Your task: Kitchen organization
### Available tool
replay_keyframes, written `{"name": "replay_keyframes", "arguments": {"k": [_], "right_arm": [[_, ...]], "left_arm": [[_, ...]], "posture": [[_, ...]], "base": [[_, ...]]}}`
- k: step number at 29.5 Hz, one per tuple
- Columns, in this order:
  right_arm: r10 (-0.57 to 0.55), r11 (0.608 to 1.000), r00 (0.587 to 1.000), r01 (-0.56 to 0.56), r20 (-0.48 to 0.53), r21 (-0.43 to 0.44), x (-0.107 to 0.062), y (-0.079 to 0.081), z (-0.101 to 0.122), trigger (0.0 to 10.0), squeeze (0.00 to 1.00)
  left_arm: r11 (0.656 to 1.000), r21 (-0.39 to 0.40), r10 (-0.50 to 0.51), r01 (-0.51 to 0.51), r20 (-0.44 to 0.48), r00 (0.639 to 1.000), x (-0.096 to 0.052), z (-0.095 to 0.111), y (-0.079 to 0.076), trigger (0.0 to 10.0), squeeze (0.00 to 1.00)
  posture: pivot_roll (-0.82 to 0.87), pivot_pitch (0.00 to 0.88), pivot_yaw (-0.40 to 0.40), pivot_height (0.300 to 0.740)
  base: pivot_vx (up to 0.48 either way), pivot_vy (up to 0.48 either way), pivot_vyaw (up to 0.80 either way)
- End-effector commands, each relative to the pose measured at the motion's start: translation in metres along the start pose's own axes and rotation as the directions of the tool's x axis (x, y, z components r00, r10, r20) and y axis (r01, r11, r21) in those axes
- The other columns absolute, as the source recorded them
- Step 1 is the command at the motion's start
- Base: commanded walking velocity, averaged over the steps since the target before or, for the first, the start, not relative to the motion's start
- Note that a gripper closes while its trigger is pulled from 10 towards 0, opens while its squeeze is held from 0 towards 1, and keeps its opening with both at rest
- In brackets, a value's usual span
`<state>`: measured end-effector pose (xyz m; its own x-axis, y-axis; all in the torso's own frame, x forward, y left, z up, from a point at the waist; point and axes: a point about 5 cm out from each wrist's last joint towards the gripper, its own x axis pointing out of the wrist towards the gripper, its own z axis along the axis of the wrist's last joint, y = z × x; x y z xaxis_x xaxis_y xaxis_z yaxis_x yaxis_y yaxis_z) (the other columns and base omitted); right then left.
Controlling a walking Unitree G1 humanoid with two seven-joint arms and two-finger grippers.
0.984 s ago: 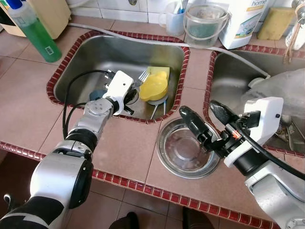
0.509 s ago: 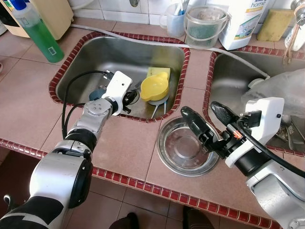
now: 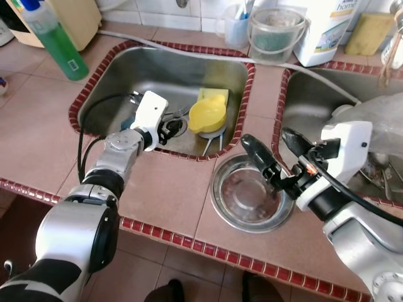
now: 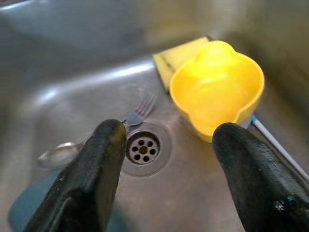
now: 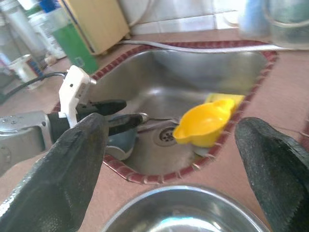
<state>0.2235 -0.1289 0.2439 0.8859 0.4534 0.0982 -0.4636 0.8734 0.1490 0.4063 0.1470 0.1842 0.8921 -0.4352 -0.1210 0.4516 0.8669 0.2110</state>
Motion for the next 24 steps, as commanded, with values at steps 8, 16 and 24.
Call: {"name": "replay_keyframes", "arguments": {"k": [8,16,24], "right_arm": [[0.046,0.996,0.998,-0.043,0.04,-0.075,0.021,-0.003,-0.008,10.0,0.0],[0.045,0.986,0.996,-0.031,0.082,-0.162,0.03,-0.006,-0.017,10.0,0.0],[0.002,0.975,0.994,0.023,0.11,-0.221,0.033,-0.012,-0.023,10.0,0.0]], "left_arm": [[0.998,-0.055,0.008,0.002,0.177,0.984,-0.009,0.016,0.012,10.0,0.0],[0.996,-0.079,-0.007,0.03,0.272,0.962,-0.012,0.026,0.007,10.0,0.0],[0.994,-0.094,-0.015,0.047,0.317,0.948,-0.026,0.023,-0.004,10.0,0.0]], "posture": [[-0.12,0.137,0.058,0.74],[-0.11,0.113,0.044,0.74],[-0.11,0.092,0.048,0.74]], "base": [[0.0,0.0,0.0],[0.0,0.0,0.0],[0.0,0.0,0.0]]}}
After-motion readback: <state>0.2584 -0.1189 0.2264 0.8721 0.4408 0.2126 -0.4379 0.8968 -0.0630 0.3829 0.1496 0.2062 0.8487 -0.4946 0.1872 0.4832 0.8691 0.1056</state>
